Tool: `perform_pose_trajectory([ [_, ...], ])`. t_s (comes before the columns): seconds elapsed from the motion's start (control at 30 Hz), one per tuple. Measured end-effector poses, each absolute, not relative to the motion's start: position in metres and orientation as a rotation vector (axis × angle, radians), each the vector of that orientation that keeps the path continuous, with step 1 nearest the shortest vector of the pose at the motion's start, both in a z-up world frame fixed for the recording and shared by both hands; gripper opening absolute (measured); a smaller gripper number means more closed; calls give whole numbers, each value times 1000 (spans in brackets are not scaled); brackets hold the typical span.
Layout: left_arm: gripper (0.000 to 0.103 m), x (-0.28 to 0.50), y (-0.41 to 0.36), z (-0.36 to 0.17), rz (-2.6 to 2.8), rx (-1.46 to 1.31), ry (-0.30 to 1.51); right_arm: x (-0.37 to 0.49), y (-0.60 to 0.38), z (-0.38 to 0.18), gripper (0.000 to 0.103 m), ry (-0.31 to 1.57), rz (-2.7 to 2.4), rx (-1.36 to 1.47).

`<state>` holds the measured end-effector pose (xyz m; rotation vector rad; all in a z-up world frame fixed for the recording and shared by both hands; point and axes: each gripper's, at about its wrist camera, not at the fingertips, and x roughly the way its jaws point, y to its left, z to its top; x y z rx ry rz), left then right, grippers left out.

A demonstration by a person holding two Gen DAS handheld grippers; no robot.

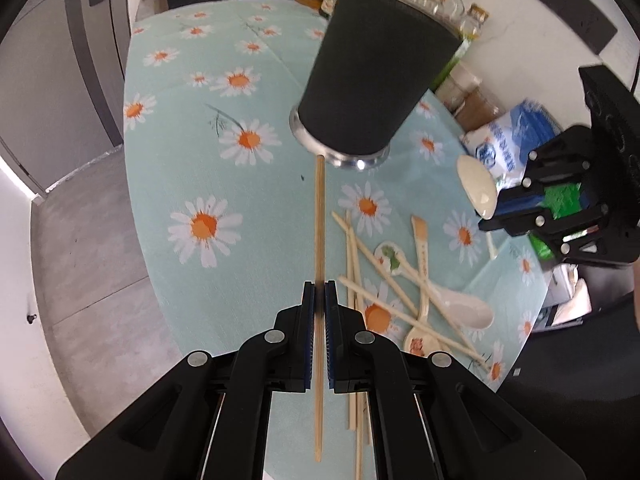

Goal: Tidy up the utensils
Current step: 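Lift the chopstick and white spoon and lower both into the black holder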

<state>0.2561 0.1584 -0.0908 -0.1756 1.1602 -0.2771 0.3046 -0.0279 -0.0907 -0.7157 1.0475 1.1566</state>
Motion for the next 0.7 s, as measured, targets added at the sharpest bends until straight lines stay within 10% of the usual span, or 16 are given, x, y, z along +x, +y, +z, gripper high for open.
perform_pose_trajectory([
  [0.7, 4, 273, 159, 25, -283, -314, 636, 374, -48, -2, 8, 788, 1074, -109],
])
